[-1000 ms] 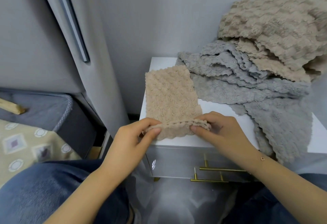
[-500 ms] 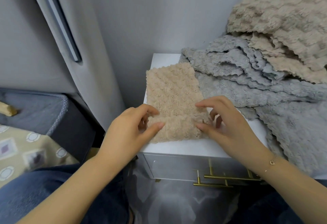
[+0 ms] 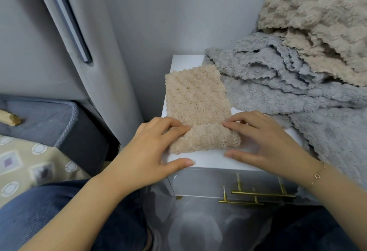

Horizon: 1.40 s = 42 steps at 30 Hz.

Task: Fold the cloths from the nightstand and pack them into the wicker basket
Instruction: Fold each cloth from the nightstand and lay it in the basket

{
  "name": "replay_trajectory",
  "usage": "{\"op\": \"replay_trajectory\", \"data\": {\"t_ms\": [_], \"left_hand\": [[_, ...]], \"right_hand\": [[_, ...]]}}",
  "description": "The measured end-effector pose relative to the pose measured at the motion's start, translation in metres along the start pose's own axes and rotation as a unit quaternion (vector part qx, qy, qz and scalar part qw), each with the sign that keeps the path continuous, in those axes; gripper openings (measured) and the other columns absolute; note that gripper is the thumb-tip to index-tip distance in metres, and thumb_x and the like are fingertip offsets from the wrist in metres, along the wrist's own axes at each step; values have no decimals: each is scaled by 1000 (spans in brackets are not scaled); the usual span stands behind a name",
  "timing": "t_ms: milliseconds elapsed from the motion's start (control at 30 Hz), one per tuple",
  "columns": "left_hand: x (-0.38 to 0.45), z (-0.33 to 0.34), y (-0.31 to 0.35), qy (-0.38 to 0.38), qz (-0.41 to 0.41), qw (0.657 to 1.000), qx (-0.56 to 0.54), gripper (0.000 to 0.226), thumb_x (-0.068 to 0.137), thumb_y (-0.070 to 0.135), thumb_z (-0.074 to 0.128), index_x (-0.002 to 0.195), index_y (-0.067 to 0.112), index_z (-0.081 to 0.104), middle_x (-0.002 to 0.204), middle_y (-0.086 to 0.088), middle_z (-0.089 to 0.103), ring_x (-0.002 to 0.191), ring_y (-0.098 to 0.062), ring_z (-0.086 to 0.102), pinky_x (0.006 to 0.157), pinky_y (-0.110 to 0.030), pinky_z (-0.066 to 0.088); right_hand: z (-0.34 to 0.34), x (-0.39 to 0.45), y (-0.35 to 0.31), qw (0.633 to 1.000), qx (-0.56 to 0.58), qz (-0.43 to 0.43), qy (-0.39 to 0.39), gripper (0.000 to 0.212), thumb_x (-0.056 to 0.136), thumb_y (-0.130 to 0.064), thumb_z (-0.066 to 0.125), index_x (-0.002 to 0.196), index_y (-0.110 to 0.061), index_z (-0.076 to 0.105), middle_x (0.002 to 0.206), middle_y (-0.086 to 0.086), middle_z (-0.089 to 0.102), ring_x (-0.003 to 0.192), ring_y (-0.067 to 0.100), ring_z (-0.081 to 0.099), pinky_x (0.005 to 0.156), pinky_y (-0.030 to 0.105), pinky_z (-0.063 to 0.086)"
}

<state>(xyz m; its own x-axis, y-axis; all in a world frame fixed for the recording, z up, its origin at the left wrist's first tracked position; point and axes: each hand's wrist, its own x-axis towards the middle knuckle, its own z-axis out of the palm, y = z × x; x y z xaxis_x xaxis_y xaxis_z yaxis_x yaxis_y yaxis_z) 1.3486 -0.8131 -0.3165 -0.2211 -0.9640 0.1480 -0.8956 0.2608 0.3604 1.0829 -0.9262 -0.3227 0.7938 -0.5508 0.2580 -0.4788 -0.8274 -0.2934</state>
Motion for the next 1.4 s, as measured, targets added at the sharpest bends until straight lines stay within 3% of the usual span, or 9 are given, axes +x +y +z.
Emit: {"op": "replay_trajectory", "data": {"t_ms": [133, 367, 567, 700, 900, 1100, 1233, 1333, 1400], "left_hand": [[-5, 5, 6, 3, 11, 1000, 5, 71, 78, 75, 54, 134, 31, 53, 120, 17, 48, 111, -4, 42, 100, -23, 27], [-17, 12, 15, 88, 14, 995, -36, 29, 83, 44, 62, 110, 34, 65, 102, 22, 60, 93, -1, 55, 92, -25, 35], [-19, 9, 16, 107, -90, 977, -160, 34, 77, 62, 58, 97, 35, 68, 94, 17, 65, 86, -12, 57, 87, -20, 39], [-15, 10, 16, 119, -105, 964, -214, 22, 79, 61, 60, 88, 42, 65, 89, 12, 60, 83, -17, 56, 72, -24, 44], [-9, 4, 18, 151, -153, 950, -226, 26, 80, 55, 70, 101, 41, 62, 97, 24, 57, 91, -3, 53, 77, -6, 38], [-2, 8, 14, 146, -223, 922, -279, 46, 81, 51, 63, 66, 7, 61, 77, 0, 50, 69, -11, 47, 63, -14, 37], [3, 10, 10, 170, -269, 907, -276, 52, 79, 46, 71, 53, 6, 52, 79, -1, 49, 64, -5, 43, 61, -11, 36], [3, 12, 7, 177, -288, 904, -260, 49, 76, 49, 74, 46, 18, 50, 75, 6, 50, 64, -5, 46, 61, -11, 36], [3, 13, 6, 176, -285, 915, -224, 43, 74, 55, 71, 51, 23, 54, 77, 9, 51, 68, -6, 48, 63, -13, 35]], "right_hand": [[-2, -5, -7, 1000, 8, -17, 12, 50, 88, -52, 55, 122, -16, 64, 114, -6, 58, 102, 14, 54, 87, 31, 45], [-2, -19, -16, 996, 72, -16, 47, 34, 87, -39, 59, 104, -13, 72, 101, -6, 60, 95, 14, 56, 82, 28, 44], [4, -9, -18, 974, 207, 75, 57, 34, 84, -43, 61, 82, -10, 71, 96, -10, 56, 85, 12, 56, 72, 21, 40], [6, 2, -18, 952, 270, 125, 73, 38, 83, -49, 59, 75, -13, 68, 90, -6, 54, 81, 18, 55, 67, 29, 43], [10, 14, -17, 951, 241, 172, 92, 66, 83, -64, 50, 71, 0, 59, 81, 10, 49, 59, 12, 41, 56, 24, 32], [10, 26, -19, 957, 160, 211, 114, 58, 82, -60, 52, 54, -12, 36, 65, 4, 41, 61, 15, 38, 59, 34, 32], [13, 29, -18, 965, 87, 211, 129, 60, 81, -64, 51, 50, -16, 32, 60, 0, 38, 62, 19, 41, 60, 40, 36], [15, 29, -15, 966, 30, 214, 143, 52, 80, -68, 50, 58, -22, 41, 66, -7, 42, 64, 14, 42, 61, 32, 31], [14, 28, -14, 969, 61, 187, 152, 39, 82, -63, 55, 84, -23, 55, 84, -10, 49, 75, 4, 46, 65, 26, 37]]}}
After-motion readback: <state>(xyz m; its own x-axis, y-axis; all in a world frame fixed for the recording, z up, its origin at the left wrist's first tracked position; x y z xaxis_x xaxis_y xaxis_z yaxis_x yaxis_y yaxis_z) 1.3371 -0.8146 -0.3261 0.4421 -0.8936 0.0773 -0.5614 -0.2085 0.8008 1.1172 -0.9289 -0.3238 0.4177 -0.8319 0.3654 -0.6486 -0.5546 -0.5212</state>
